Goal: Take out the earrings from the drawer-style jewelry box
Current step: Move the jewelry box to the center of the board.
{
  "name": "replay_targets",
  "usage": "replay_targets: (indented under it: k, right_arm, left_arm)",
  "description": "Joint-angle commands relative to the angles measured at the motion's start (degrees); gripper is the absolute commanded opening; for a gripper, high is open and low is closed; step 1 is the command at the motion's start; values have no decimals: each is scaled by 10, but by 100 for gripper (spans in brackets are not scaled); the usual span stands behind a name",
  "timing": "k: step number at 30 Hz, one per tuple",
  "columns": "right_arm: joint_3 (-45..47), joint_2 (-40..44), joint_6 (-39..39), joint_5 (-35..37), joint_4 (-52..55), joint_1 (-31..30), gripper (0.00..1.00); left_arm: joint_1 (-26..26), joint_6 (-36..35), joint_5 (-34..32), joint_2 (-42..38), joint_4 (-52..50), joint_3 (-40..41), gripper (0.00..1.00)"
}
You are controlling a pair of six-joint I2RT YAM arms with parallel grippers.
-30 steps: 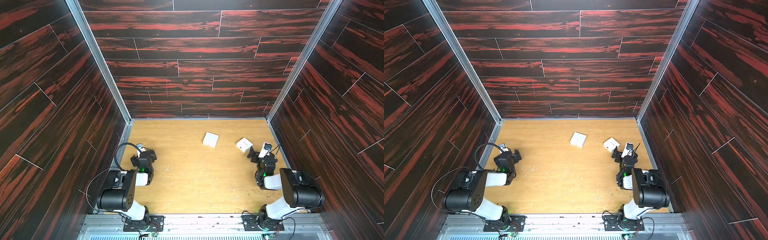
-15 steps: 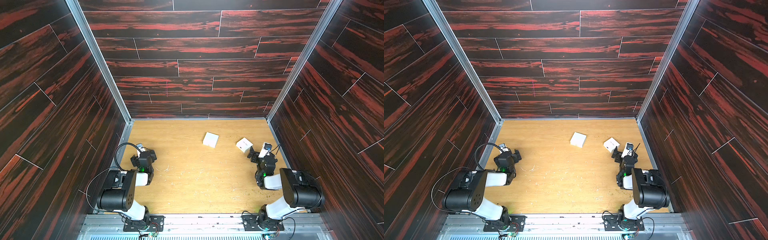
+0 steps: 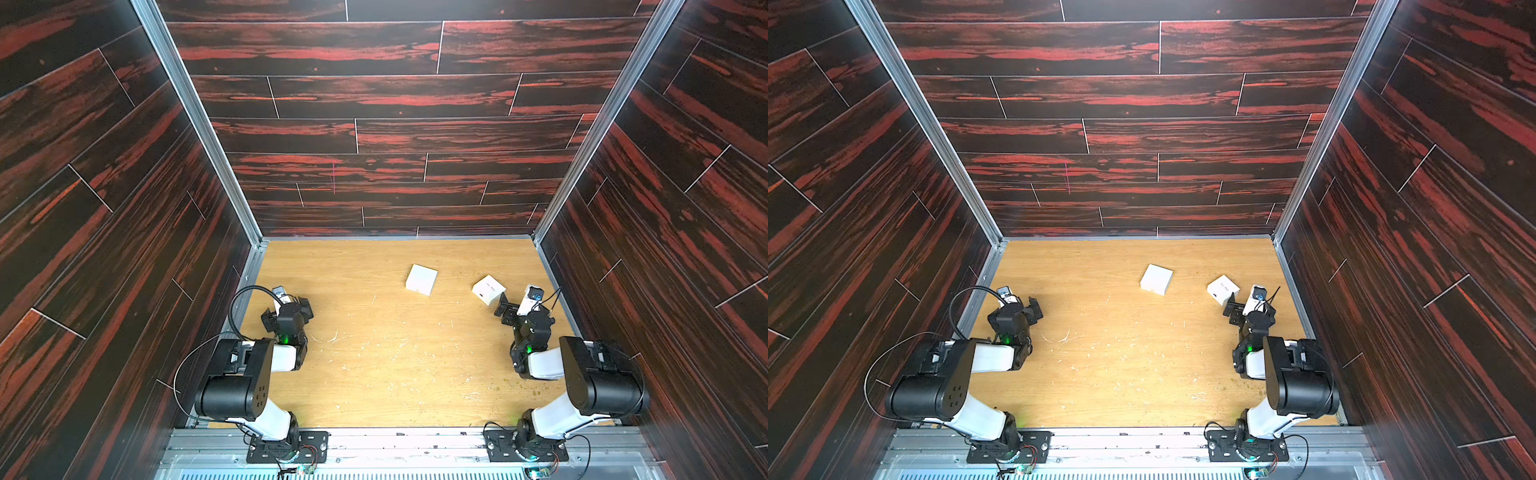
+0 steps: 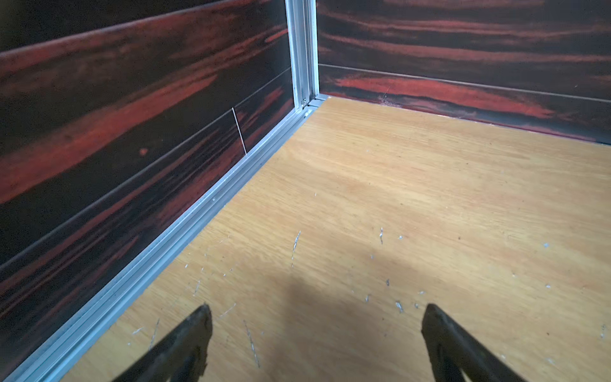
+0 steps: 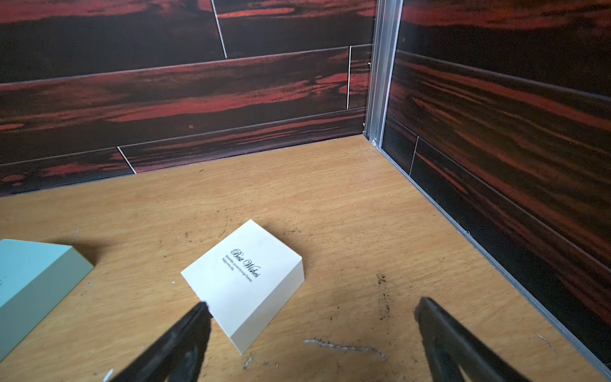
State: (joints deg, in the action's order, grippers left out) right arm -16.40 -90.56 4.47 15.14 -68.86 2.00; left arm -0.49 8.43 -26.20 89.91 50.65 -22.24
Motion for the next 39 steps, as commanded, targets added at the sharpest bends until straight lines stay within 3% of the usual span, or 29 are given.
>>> replay_targets:
  k: [1, 4, 6, 7, 9, 11, 12, 14, 15, 16, 17, 19, 20, 24, 31, 39]
  right_arm:
    - [-1, 5, 5, -3, 1, 2, 99]
    - [11, 17, -2, 6, -16, -4, 99]
    - [11, 54, -18, 50, 7, -25, 99]
    - [2, 82, -28, 77, 42, -38, 99]
    - [-25, 138, -41, 107, 115, -55, 99]
    - [-67, 193, -38, 121, 141, -63, 99]
    - [-115, 218, -2, 140, 186, -65, 99]
    - [-264, 231, 198, 213, 436, -59, 99]
    - [-360, 211, 350, 240, 655, -58, 99]
    - [-440, 173, 470, 253, 806, -52, 99]
    - [-494, 140, 504, 197, 884, -35, 99]
    - [-578, 71, 445, 0, 912, -5, 90]
    - [-605, 51, 441, -24, 929, -14, 90]
    - [-636, 27, 373, -95, 890, -83, 84]
    - [-655, -59, 395, -279, 833, -98, 84]
    - [-713, -176, 430, -321, 815, -102, 77]
  left_arm:
    - [-2, 1, -10, -14, -9, -8, 100]
    - [-2, -1, -20, -25, 15, 2, 100]
    - [-5, -25, 9, -58, 8, 13, 100]
    - [-17, -35, -32, -87, -1, 8, 100]
    - [-44, -25, -88, -168, -128, -25, 100]
    - [-46, 37, -123, -234, -235, -74, 100]
    - [-47, 55, -124, -256, -264, -98, 100]
    - [-47, 170, -171, -273, -352, -150, 100]
    - [-43, 317, -205, -275, -477, -204, 100]
    - [-38, 454, -208, -273, -641, -255, 100]
    - [-32, 525, -197, -268, -730, -280, 100]
    - [0, 539, -54, -252, -723, -285, 100]
    - [5, 529, 9, -242, -711, -289, 100]
    - [-4, 522, 226, -182, -712, -317, 82]
    - [-59, 526, 330, -193, -645, -263, 82]
    - [-140, 540, 320, -240, -553, -185, 86]
